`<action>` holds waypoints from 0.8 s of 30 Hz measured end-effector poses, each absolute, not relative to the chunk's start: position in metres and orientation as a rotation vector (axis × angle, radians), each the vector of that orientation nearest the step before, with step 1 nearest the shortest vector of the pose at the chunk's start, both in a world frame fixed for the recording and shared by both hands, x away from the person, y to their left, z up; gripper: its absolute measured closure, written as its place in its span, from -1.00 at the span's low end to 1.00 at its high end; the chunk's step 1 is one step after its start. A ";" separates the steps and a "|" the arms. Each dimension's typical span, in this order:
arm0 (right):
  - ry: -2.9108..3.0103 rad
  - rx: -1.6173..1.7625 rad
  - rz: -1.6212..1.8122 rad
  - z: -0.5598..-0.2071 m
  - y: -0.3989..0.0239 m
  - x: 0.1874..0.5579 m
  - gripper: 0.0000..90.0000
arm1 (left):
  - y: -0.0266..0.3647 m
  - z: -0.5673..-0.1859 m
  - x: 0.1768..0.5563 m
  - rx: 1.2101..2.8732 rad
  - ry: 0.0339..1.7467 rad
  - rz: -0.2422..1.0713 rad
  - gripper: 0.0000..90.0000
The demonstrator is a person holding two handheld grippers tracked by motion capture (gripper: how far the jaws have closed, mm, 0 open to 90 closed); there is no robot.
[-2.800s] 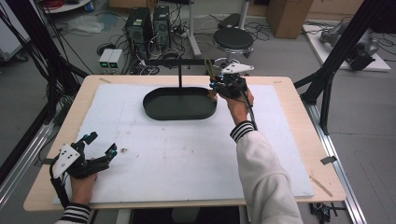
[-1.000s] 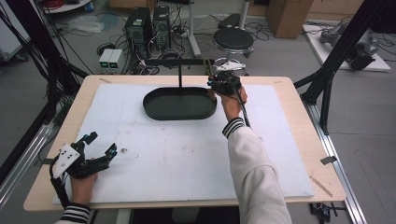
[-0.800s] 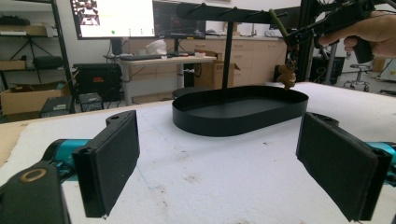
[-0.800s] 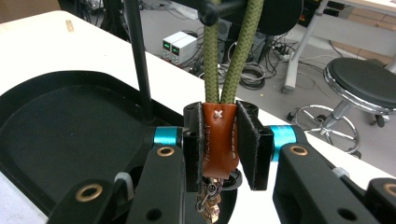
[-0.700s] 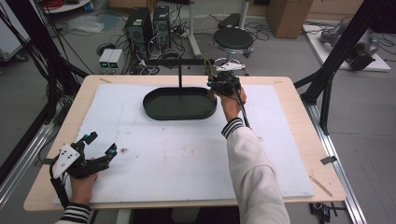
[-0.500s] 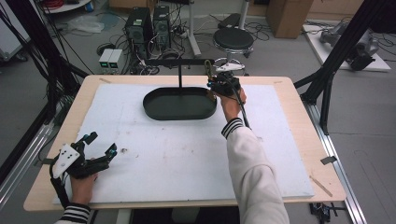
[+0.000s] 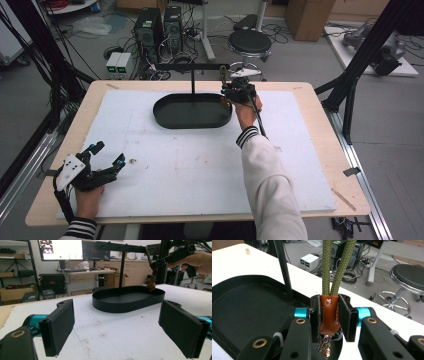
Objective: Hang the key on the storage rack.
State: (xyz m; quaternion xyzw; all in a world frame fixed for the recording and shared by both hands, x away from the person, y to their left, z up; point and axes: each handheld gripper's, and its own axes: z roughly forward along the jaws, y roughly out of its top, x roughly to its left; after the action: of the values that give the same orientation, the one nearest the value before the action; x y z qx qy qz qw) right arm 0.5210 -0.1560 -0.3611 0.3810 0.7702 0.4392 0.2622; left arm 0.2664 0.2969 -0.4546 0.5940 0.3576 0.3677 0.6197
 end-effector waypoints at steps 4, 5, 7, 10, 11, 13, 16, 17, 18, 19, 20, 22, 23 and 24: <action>2.092 1.024 1.215 -0.361 -0.158 0.522 0.51 | 0.297 -0.455 0.266 1.366 0.823 0.845 -0.69; 2.092 1.024 1.215 -0.361 -0.158 0.522 0.51 | 0.297 -0.455 0.266 1.366 0.822 0.845 -0.69; 2.100 1.033 1.227 -0.362 -0.159 0.523 0.23 | 0.297 -0.454 0.266 1.368 0.823 0.845 -0.69; 2.065 1.066 1.262 -0.361 -0.161 0.522 -0.53 | 0.297 -0.454 0.266 1.370 0.821 0.848 -0.69; 2.057 1.071 1.291 -0.359 -0.162 0.521 -0.74 | 0.297 -0.455 0.266 1.366 0.820 0.846 -0.69; 2.067 1.077 1.310 -0.358 -0.162 0.519 -0.90 | 0.297 -0.455 0.266 1.368 0.819 0.847 -0.69; 2.042 1.039 1.378 -0.353 -0.169 0.506 -1.00 | 0.297 -0.455 0.266 1.370 0.817 0.848 -0.69; 2.042 1.039 1.378 -0.353 -0.169 0.506 -1.00 | 0.297 -0.455 0.265 1.367 0.817 0.848 -0.69; 2.039 1.031 1.398 -0.352 -0.173 0.502 -1.00 | 0.297 -0.455 0.265 1.370 0.816 0.849 -0.69; 2.049 1.014 1.412 -0.351 -0.181 0.493 -0.99 | 0.297 -0.455 0.265 1.368 0.817 0.848 -0.69; 2.049 1.014 1.412 -0.351 -0.181 0.493 -0.99 | 0.297 -0.455 0.265 1.367 0.816 0.848 -0.69; 2.039 0.993 1.424 -0.348 -0.192 0.481 -1.00 | 0.297 -0.455 0.265 1.369 0.816 0.849 -0.69; 2.032 0.986 1.434 -0.347 -0.197 0.477 -0.99 | 0.297 -0.455 0.265 1.369 0.816 0.849 -0.69; 2.015 0.965 1.473 -0.345 -0.212 0.463 -0.99 | 0.297 -0.455 0.265 1.368 0.817 0.849 -0.69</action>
State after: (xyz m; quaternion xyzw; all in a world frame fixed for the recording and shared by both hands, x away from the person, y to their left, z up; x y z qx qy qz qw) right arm 0.4631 -0.2124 -0.3451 0.3507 0.7328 0.5356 0.2306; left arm 0.2654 0.2965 -0.4546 0.5950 0.3550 0.3690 0.6195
